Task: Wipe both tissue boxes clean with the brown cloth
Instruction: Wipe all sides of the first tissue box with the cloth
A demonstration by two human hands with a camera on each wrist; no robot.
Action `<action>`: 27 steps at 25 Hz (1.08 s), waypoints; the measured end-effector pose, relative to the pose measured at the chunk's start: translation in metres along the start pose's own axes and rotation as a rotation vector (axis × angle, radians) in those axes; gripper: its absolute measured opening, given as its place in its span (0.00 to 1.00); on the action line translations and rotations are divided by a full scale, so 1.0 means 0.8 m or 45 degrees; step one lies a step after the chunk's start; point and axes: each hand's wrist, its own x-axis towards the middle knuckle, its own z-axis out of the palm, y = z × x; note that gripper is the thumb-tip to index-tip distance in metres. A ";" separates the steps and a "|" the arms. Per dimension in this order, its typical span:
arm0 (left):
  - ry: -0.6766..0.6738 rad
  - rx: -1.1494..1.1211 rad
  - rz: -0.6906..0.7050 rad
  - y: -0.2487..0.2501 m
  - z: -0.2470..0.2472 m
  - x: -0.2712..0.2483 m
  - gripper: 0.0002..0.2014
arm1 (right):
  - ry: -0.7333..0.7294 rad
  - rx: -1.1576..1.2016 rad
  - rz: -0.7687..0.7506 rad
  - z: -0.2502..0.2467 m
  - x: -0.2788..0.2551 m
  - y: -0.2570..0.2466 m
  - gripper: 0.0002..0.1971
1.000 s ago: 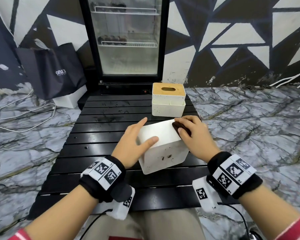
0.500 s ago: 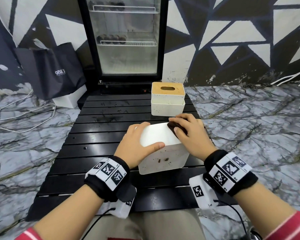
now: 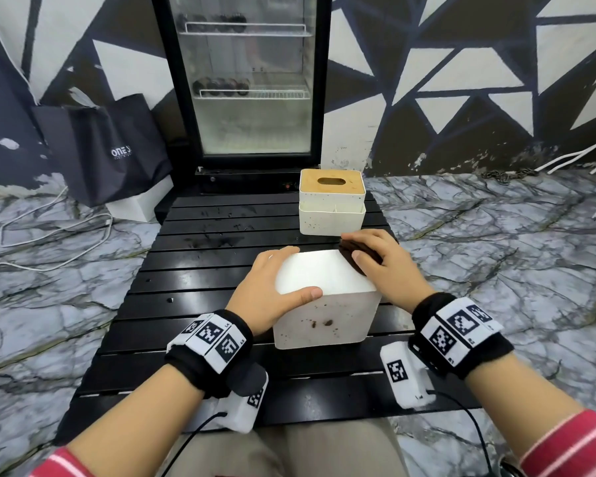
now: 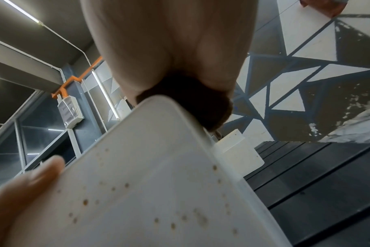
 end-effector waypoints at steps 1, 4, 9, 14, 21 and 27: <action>-0.007 -0.020 0.008 -0.002 -0.003 -0.001 0.47 | -0.029 0.022 0.003 -0.003 -0.001 -0.002 0.16; 0.002 -0.065 0.003 -0.015 -0.018 -0.002 0.49 | -0.113 0.071 0.001 -0.010 -0.013 -0.010 0.16; 0.169 -0.108 -0.121 -0.020 -0.033 0.001 0.36 | -0.192 0.198 0.011 -0.019 -0.062 -0.019 0.16; 0.402 -0.039 0.004 0.012 -0.019 -0.009 0.23 | -0.314 0.217 -0.049 -0.011 -0.082 -0.038 0.16; 0.094 0.299 -0.089 0.047 0.019 -0.025 0.51 | 0.047 0.044 0.055 -0.002 -0.052 -0.016 0.16; 0.042 0.313 -0.105 0.044 0.014 -0.005 0.57 | 0.154 -0.083 0.071 0.026 -0.014 -0.003 0.17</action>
